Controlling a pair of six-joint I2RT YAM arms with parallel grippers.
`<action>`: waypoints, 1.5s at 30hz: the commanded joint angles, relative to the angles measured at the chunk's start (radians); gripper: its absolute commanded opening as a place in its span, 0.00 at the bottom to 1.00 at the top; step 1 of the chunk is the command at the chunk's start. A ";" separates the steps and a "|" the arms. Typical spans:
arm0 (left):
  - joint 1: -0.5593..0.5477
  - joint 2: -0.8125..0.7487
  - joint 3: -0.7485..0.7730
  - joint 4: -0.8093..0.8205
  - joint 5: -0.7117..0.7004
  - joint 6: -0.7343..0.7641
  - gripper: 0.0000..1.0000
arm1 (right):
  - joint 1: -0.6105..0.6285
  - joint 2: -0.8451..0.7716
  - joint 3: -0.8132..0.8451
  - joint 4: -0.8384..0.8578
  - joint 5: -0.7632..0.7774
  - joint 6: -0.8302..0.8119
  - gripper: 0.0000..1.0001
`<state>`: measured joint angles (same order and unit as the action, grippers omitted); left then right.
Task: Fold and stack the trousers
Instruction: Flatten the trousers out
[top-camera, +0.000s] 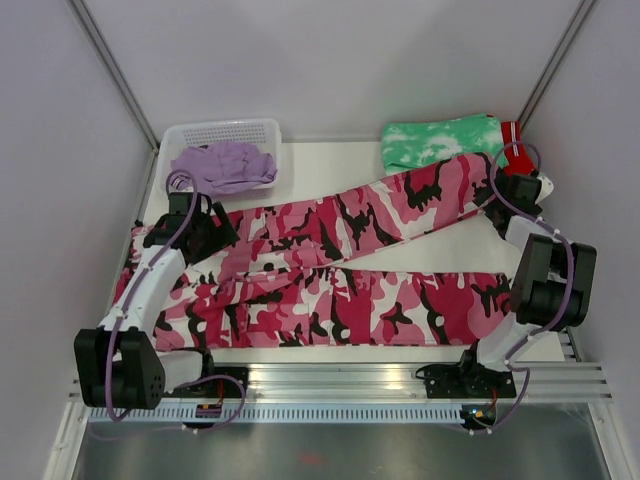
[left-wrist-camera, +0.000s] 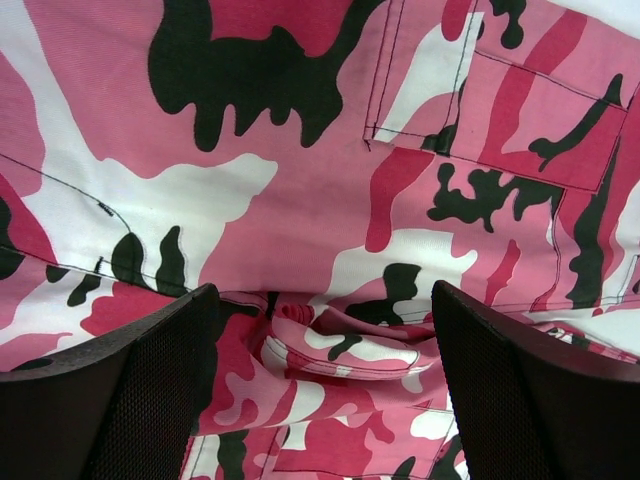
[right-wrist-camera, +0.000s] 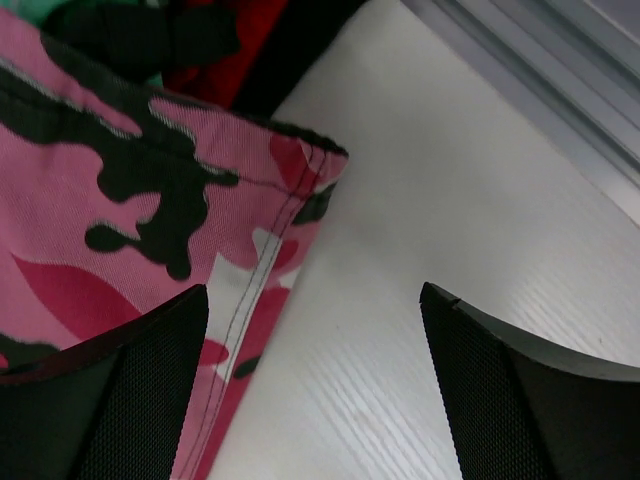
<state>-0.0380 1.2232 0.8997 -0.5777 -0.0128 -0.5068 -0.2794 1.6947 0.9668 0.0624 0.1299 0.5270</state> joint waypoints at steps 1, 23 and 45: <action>-0.002 -0.034 -0.008 0.035 -0.030 0.040 0.91 | -0.018 0.058 0.070 0.185 -0.058 0.015 0.93; 0.000 0.099 0.067 0.039 -0.102 0.017 0.91 | -0.069 0.125 0.018 0.315 -0.035 -0.027 0.07; 0.185 0.245 0.128 0.067 0.036 -0.045 0.96 | -0.064 -0.397 -0.370 -0.139 -0.021 0.016 0.04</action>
<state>0.1108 1.4754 1.0069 -0.5377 -0.0463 -0.5117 -0.3389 1.2701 0.5938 -0.0547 0.0956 0.5350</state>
